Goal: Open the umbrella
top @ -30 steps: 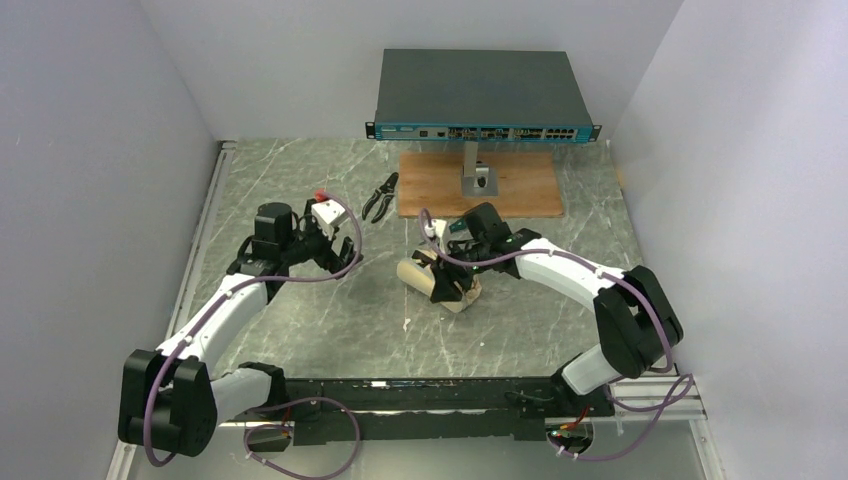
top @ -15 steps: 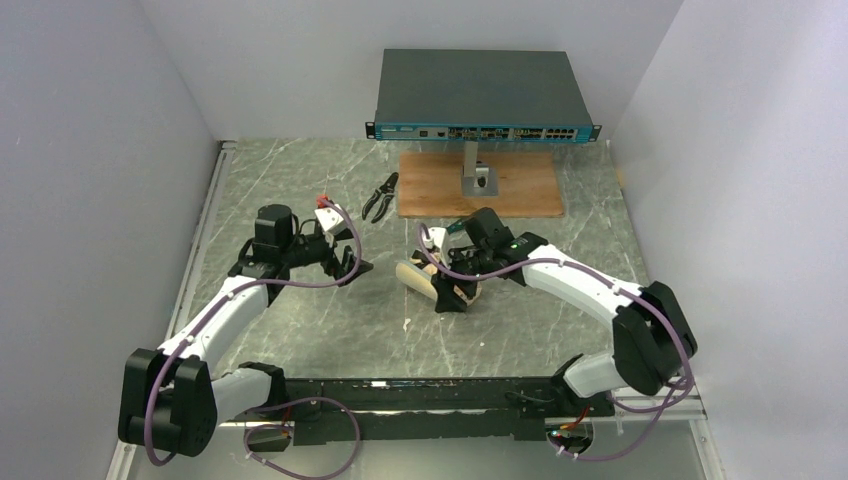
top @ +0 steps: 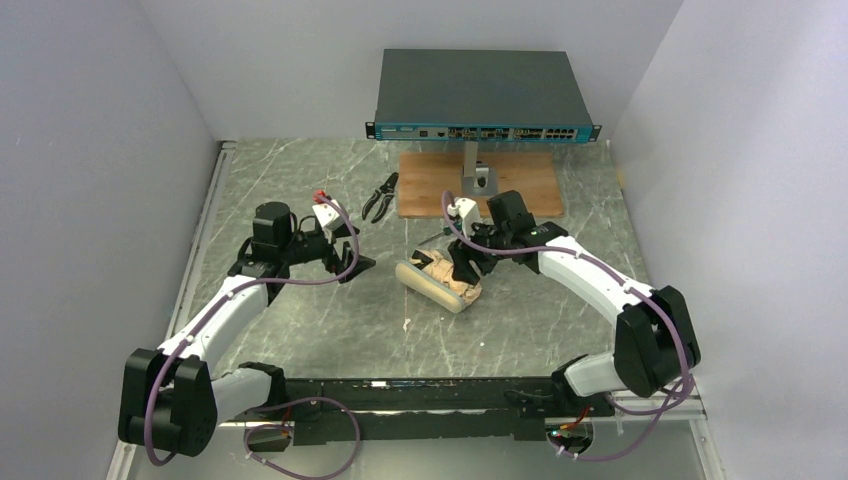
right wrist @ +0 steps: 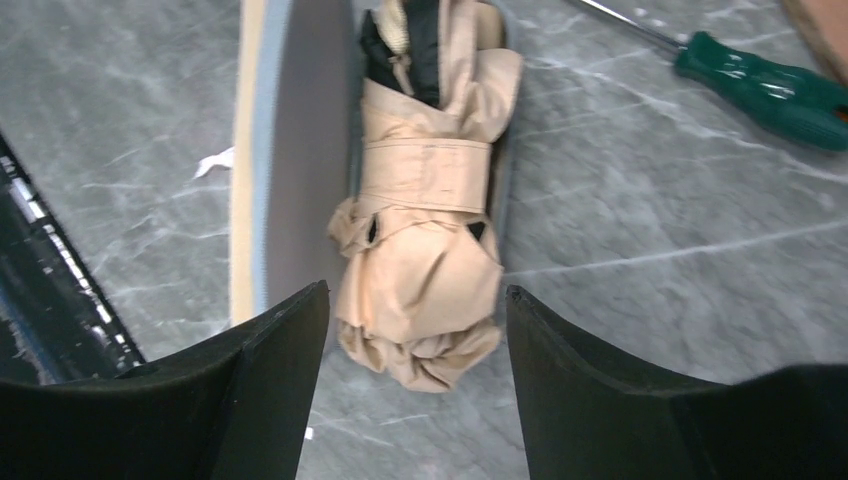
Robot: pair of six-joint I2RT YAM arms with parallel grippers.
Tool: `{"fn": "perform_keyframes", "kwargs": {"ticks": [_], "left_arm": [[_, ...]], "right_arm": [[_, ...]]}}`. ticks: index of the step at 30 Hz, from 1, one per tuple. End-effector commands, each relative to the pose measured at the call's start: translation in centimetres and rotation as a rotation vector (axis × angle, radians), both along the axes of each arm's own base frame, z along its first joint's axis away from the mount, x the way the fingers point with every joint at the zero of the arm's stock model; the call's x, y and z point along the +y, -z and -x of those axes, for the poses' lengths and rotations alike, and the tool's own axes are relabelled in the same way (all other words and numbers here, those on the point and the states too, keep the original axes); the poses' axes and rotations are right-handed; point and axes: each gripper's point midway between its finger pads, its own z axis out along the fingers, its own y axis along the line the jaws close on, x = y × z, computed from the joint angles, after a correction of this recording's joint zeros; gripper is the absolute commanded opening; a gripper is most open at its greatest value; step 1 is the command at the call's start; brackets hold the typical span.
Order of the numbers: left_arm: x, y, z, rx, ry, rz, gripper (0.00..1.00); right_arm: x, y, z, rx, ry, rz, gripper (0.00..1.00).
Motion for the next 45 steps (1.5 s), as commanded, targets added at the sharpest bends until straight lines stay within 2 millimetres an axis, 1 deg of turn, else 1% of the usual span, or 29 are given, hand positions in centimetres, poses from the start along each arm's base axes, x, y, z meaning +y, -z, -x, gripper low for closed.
{"fn": "perform_keyframes", "kwargs": {"ticks": [1,4,6,10,12,15,16,17,18,19,21,23,25,27,28,30,36,38,39,41,42,45], "left_arm": [[-0.4,-1.4,-0.2,-0.056,0.023,0.019,1.0],[-0.1,-1.2,-0.2,-0.054,0.011,-0.005,1.0],[0.1,-1.2,-0.3,-0.055,0.003,-0.021,1.0],[0.4,-1.3,-0.5,-0.054,-0.013,-0.031,1.0],[0.6,-1.3,-0.5,-0.052,-0.018,-0.032,1.0],[1.0,-1.1,-0.6,-0.053,-0.034,-0.046,1.0],[1.2,-1.0,-0.6,-0.053,-0.041,-0.05,1.0],[1.4,-1.0,-0.6,-0.051,-0.047,-0.052,1.0],[1.6,-1.1,-0.6,-0.058,-0.054,-0.053,1.0],[1.8,-1.2,-0.7,-0.062,-0.063,-0.054,1.0],[2.2,-0.9,-0.4,-0.043,-0.077,-0.062,1.0],[2.7,-0.9,-0.3,-0.05,-0.093,-0.069,1.0],[3.1,-0.9,-0.2,-0.05,-0.11,-0.072,1.0],[3.5,-0.8,-0.2,-0.053,-0.125,-0.078,1.0],[3.7,-0.8,-0.3,-0.057,-0.132,-0.081,1.0],[4.0,-0.9,-0.3,-0.064,-0.144,-0.085,1.0],[4.1,-1.7,-0.9,-0.078,-0.164,-0.064,1.0],[4.1,-1.8,-1.1,-0.075,-0.169,-0.057,1.0],[4.1,-1.9,-1.2,-0.076,-0.173,-0.055,1.0],[4.3,-1.9,-1.4,-0.07,-0.192,-0.055,1.0],[4.5,-2.0,-1.7,-0.07,-0.21,-0.06,1.0],[5.8,-2.3,-2.6,-0.046,-0.292,-0.076,1.0]], "right_arm": [[0.6,-0.4,-2.6,-0.094,0.032,0.027,0.68],[1.4,0.7,-2.3,-0.094,0.008,0.028,0.71],[2.1,1.8,-1.9,-0.063,-0.011,0.045,0.74],[2.9,5.0,-0.8,0.018,-0.047,0.091,0.79],[3.6,6.2,0.1,0.039,-0.075,0.114,0.8],[4.0,8.1,1.3,0.067,-0.11,0.166,0.8],[4.0,8.7,1.5,0.067,-0.117,0.191,0.79],[3.9,9.2,1.8,0.065,-0.125,0.218,0.76],[3.6,9.7,1.7,0.058,-0.118,0.248,0.71],[3.1,10.1,1.4,0.048,-0.1,0.284,0.61],[2.0,10.1,1.0,0.022,-0.069,0.326,0.36],[0.5,9.3,0.5,-0.022,-0.04,0.345,0.18],[-1.3,8.3,0.6,-0.04,-0.013,0.35,0.01],[-3.6,7.2,0.4,-0.061,0.022,0.356,0.0],[-5.2,6.9,0.1,-0.071,0.044,0.368,0.0],[-9.5,6.6,-0.6,-0.077,0.115,0.394,0.0],[-22.5,6.8,-1.5,-0.142,0.293,0.54,0.0],[-26.1,6.2,-2.2,-0.153,0.356,0.569,0.0],[-27.4,5.5,-2.8,-0.156,0.391,0.564,0.0],[-28.8,3.3,-4.3,-0.178,0.444,0.514,0.0],[-28.9,2.1,-5.0,-0.186,0.451,0.48,0.0],[-28.0,-1.6,-6.4,-0.208,0.422,0.385,0.0]]}}
